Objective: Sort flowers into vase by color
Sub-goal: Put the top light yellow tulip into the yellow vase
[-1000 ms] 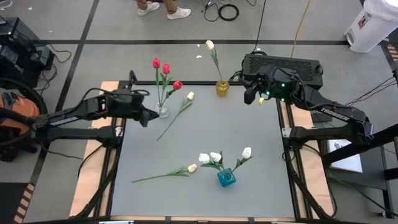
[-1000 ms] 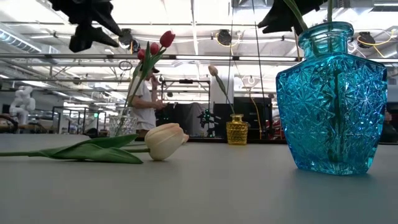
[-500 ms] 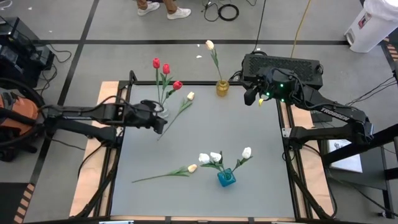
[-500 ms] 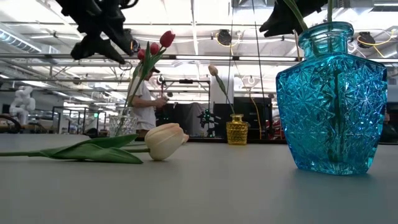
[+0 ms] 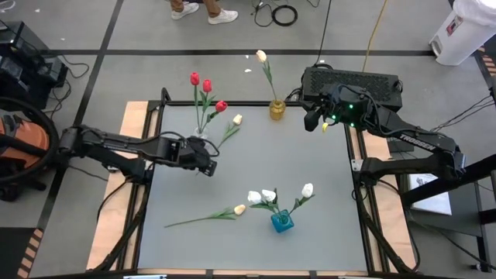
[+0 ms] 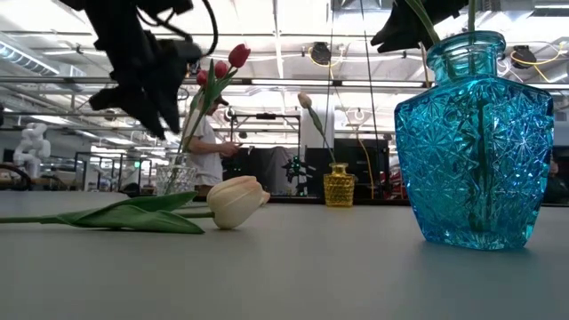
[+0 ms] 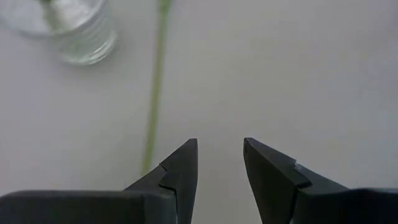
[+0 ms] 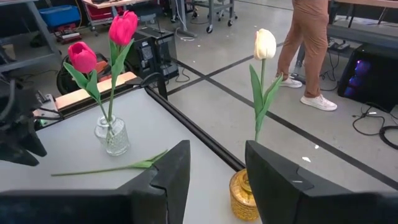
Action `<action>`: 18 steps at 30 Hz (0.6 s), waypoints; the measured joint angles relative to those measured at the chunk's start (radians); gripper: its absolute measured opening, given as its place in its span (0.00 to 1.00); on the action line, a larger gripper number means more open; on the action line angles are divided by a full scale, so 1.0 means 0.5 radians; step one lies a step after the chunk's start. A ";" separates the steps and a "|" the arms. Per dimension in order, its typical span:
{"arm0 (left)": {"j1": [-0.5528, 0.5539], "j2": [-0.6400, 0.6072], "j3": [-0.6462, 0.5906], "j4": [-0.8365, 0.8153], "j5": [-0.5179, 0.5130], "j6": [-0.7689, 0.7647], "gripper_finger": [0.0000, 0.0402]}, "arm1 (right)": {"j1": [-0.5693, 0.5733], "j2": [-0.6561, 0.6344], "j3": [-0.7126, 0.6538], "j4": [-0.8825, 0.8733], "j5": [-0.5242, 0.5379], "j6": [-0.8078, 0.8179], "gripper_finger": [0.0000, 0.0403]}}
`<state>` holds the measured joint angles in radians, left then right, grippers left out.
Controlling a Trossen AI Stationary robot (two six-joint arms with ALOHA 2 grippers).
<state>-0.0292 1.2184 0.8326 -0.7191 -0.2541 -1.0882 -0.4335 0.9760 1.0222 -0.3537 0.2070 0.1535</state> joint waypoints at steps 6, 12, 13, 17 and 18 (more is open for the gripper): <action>0.002 0.098 0.000 -0.117 0.014 -0.014 0.34 | 0.000 0.000 0.000 -0.001 0.000 -0.006 0.36; 0.009 0.212 0.000 -0.116 0.020 -0.014 0.34 | 0.000 0.000 0.000 -0.002 0.000 -0.017 0.36; 0.014 0.236 0.000 -0.116 0.034 -0.014 0.34 | 0.000 0.000 0.000 -0.001 0.000 -0.017 0.36; 0.052 0.350 0.000 -0.115 0.155 -0.013 0.34 | 0.000 0.000 0.000 -0.005 0.000 -0.017 0.36; 0.064 0.373 0.000 -0.115 0.190 -0.013 0.34 | 0.000 0.001 0.000 -0.006 0.000 -0.017 0.36</action>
<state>0.0030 1.4050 0.8326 -0.7765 -0.1593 -1.0946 -0.4335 0.9763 1.0222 -0.3565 0.2070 0.1452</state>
